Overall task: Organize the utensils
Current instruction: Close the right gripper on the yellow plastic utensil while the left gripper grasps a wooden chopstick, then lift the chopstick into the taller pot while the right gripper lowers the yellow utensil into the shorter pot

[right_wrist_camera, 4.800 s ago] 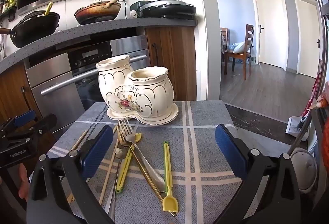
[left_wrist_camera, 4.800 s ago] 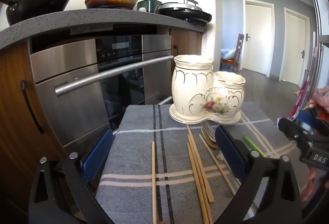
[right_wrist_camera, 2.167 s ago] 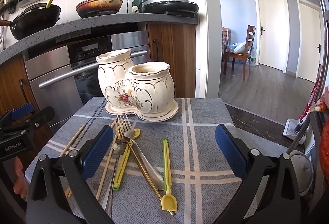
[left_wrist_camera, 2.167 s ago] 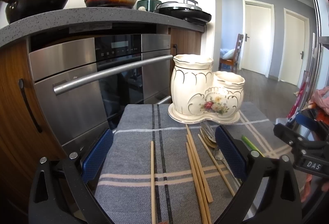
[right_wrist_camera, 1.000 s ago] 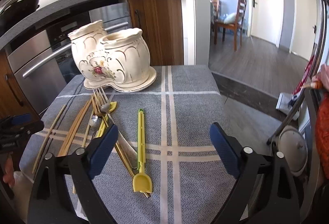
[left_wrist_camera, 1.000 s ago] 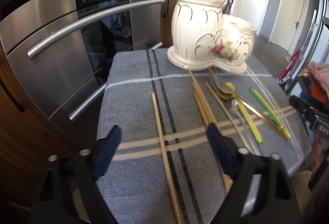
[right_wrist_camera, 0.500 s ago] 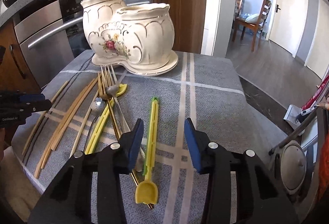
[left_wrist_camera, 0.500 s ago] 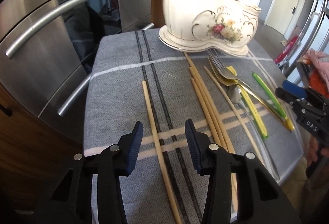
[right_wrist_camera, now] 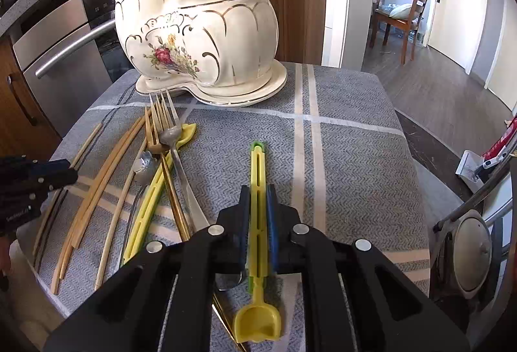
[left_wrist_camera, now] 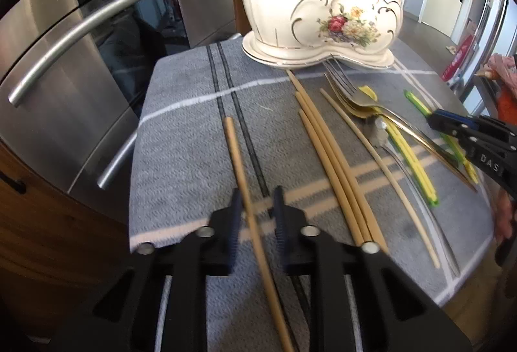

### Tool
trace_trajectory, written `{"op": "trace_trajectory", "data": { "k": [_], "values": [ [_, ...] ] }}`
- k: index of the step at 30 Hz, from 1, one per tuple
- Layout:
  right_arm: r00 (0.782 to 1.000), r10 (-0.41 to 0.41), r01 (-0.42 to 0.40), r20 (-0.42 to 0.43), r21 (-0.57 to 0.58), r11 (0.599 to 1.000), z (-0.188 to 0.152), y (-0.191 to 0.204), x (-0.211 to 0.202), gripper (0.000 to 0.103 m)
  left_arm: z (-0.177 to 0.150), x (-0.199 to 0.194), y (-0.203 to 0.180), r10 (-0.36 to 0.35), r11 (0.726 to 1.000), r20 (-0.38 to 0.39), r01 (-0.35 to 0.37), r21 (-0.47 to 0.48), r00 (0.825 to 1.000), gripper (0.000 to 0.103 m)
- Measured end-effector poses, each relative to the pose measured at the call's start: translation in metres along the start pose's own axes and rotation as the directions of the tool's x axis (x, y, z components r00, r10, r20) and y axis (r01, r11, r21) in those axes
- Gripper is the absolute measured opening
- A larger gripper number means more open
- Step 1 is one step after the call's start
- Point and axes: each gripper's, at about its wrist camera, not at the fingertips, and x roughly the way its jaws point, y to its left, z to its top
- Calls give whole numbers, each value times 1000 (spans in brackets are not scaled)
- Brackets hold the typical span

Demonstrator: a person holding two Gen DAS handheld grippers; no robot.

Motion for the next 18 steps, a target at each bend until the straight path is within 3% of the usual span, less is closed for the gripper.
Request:
{"op": "trace_trajectory", "data": {
  "k": [6,10,13,18],
  "values": [
    [999,16,-18,51,40,999,1,-2,-14,10,0,-3,7,-18,1000,18,19,-16,1000,5],
    [988,44,-53,149,62,997,6,-2,-35,10,0,-20,9,-39,999,93,41,-25,995,5],
    [966,71,-90,247,67,994,19,-2,-52,10,6,-43,13,-62,997,201,69,-28,978,5],
    [913,119,-161,391,78,984,57,-5,-75,10,36,-80,19,-117,990,386,140,-32,915,5]
  ]
}}
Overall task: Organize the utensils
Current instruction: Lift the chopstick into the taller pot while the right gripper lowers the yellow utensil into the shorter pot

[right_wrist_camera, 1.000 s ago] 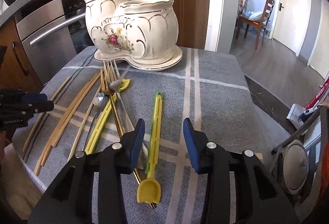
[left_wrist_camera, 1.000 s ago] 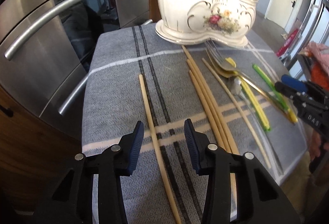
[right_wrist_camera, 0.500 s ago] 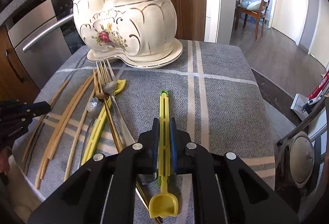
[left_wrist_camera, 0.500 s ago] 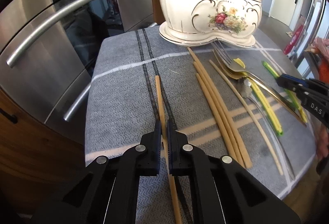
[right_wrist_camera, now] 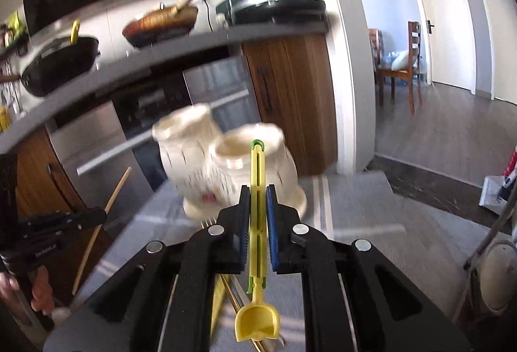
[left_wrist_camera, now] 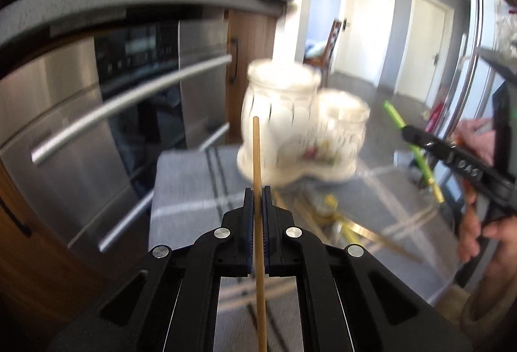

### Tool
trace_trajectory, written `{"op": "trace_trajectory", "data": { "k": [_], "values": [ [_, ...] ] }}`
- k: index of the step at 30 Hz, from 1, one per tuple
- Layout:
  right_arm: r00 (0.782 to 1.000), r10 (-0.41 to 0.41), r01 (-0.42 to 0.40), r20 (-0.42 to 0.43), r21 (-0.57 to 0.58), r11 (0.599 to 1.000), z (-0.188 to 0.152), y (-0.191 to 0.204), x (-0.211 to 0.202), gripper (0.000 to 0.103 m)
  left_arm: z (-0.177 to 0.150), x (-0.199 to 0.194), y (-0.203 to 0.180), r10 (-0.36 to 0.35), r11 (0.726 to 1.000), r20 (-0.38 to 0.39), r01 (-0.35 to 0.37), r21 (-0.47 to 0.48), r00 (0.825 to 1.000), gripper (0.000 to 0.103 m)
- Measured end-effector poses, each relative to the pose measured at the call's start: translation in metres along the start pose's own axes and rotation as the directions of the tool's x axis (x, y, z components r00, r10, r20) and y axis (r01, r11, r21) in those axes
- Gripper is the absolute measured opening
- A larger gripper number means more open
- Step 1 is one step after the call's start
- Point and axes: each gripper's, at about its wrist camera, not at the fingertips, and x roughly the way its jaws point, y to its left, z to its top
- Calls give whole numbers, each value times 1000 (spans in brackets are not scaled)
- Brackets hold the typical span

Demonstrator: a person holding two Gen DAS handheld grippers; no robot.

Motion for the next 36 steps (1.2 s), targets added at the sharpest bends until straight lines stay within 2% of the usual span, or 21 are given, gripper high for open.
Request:
{"op": "trace_trajectory", "data": {
  "k": [3,7,9,14,16,19,20,22,24,28,32,36],
  "values": [
    [997,32,-33,67,20,999,29,3,13,10,34,2,-7,-22,1000,80,21,10,997,5],
    [984,118,-134,134,118,984,61,-4,34,10,78,11,-19,-66,998,160,63,25,985,5],
    [976,152,-176,153,154,972,73,-9,49,10,102,22,-26,-62,998,200,54,43,978,5],
    [969,147,-193,201,236,952,88,-22,79,10,141,55,-27,-83,996,235,84,6,968,5],
    [966,155,-209,206,271,940,89,-28,91,10,150,66,-27,-64,998,256,64,9,965,5],
    [971,146,-201,192,310,929,83,-34,108,10,157,73,-26,-66,998,289,68,0,955,5],
    [974,130,-184,185,313,932,80,-34,113,10,158,75,-28,-45,999,306,46,6,951,5],
    [976,112,-165,184,302,939,75,-33,118,10,161,79,-27,-43,999,324,45,1,945,5],
    [983,67,-112,172,268,957,73,-27,123,10,161,85,-26,-18,1000,332,21,-4,943,5],
    [987,31,-65,156,222,973,69,-21,128,10,159,97,-24,1,1000,322,0,-1,947,5],
    [991,-18,-1,130,145,989,68,-13,131,10,148,97,-20,-17,1000,298,20,-8,955,5],
    [996,-11,1,92,107,994,63,-8,129,10,134,89,-21,-6,1000,280,2,14,960,5]
  ]
}}
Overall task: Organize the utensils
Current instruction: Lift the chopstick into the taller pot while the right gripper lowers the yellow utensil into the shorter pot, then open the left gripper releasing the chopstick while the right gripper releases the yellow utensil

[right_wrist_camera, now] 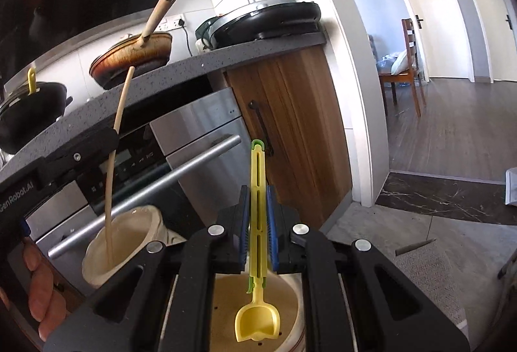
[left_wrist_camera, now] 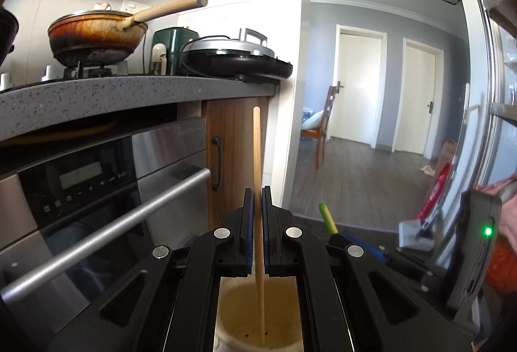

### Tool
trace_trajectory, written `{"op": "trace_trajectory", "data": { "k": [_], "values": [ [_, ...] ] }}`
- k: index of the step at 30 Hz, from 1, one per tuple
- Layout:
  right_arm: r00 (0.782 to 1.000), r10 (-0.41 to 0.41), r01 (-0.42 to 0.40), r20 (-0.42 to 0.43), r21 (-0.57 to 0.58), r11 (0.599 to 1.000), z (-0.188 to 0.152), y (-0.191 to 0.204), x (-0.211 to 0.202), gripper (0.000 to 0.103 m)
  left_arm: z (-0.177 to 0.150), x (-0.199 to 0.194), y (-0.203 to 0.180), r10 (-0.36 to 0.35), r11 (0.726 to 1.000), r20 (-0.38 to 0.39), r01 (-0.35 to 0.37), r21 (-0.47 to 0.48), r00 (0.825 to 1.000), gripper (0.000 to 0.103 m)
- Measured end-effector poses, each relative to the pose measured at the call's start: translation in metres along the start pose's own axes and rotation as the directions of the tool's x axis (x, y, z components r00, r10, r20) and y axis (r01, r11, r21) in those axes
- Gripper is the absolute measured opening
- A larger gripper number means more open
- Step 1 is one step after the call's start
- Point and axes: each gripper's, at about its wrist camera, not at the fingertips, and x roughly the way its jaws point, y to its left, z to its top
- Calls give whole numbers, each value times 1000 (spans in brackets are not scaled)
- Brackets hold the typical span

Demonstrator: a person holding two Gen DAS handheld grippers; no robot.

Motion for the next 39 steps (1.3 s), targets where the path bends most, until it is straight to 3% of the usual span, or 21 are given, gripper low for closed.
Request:
{"op": "trace_trajectory", "data": {
  "k": [10,21,22,25,35,37,39],
  "values": [
    [1000,15,-16,-24,-48,999,-4,6,-27,10,-15,-29,0,1,999,-60,1,37,998,5],
    [998,15,-18,-59,-58,998,-11,5,-41,10,-28,-33,1,30,999,-141,-23,47,990,6],
    [998,13,-16,-61,-63,998,-11,5,-42,10,-27,-35,0,29,998,-137,-22,52,990,7],
    [997,8,-13,-72,-67,998,-12,5,-43,10,-25,-40,-2,30,998,-121,-23,63,992,26],
    [997,3,-7,-75,-58,998,-14,0,-46,11,-26,-47,-8,51,995,-105,-42,90,993,36],
    [997,6,-10,-71,-56,998,-12,0,-47,15,-26,-49,-8,54,995,-103,-45,89,993,36],
    [998,4,-7,-60,-53,999,-11,-1,-50,28,-25,-50,-7,58,995,-104,-49,87,993,36]
  ]
}}
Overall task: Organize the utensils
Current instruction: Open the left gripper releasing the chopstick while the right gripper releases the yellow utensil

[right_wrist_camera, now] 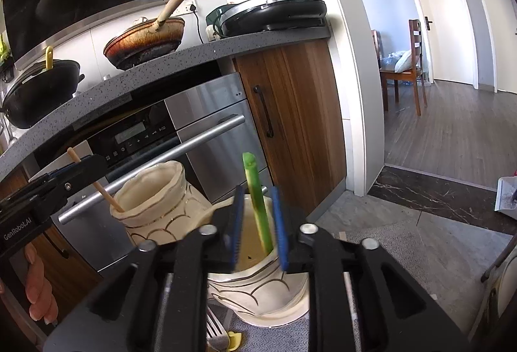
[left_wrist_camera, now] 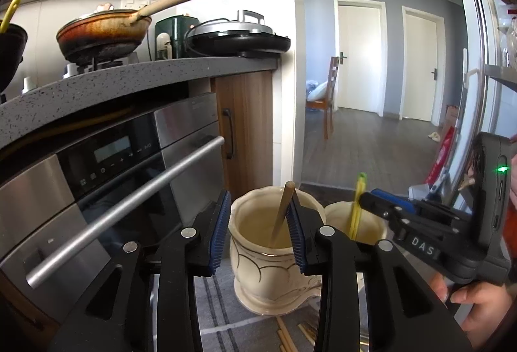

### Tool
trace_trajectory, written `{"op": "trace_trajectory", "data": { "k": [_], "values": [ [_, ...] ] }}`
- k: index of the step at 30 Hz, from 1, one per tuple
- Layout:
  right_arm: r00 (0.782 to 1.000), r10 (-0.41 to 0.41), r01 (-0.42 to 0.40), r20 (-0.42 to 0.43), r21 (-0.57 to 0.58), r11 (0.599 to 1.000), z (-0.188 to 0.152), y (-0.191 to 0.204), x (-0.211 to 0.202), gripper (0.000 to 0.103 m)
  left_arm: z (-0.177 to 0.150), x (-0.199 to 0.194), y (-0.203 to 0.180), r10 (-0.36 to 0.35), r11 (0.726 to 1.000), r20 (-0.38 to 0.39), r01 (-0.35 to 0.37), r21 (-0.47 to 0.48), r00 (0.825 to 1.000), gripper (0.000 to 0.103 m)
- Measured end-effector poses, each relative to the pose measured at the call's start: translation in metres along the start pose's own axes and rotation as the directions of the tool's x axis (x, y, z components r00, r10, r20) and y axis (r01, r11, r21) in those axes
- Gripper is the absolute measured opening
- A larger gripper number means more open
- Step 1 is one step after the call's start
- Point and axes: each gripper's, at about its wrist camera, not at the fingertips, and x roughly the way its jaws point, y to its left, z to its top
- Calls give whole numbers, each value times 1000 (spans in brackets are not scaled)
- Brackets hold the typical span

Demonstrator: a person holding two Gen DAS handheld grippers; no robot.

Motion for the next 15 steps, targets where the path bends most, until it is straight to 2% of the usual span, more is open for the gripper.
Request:
{"op": "trace_trajectory", "data": {
  "k": [2,4,6,8,9,10,11,12,13,15],
  "values": [
    [1000,1,-1,6,12,1000,2,-2,-3,29,0,-2,2,5,1000,2,-5,-2,1000,36],
    [1000,1,-2,14,18,1000,3,-3,-6,35,0,-6,3,11,1000,7,-11,-7,1000,40],
    [999,-5,4,32,16,1000,4,-2,-13,51,0,-12,5,15,1000,17,-14,-15,1000,53],
    [999,-8,8,45,7,1000,4,0,-20,55,-2,-19,6,15,1000,26,-15,-17,1000,59],
    [999,-10,10,51,2,1000,3,2,-25,62,-3,-23,6,20,1000,29,-20,-15,999,65],
    [998,-5,5,55,4,1000,2,3,-28,66,-4,-26,6,24,1000,33,-24,-16,999,67],
    [998,4,-4,62,6,1000,0,3,-33,76,-6,-30,6,24,1000,37,-23,-17,999,69],
    [998,8,-8,66,7,1000,0,4,-36,82,-8,-34,6,24,1000,41,-23,-19,999,76],
    [998,10,-11,69,6,1000,-2,4,-39,84,-10,-39,7,28,999,47,-27,-22,998,80],
    [997,4,-4,78,-5,1000,-8,5,-46,94,-15,-47,7,29,999,58,-27,-29,998,86]
  ]
}}
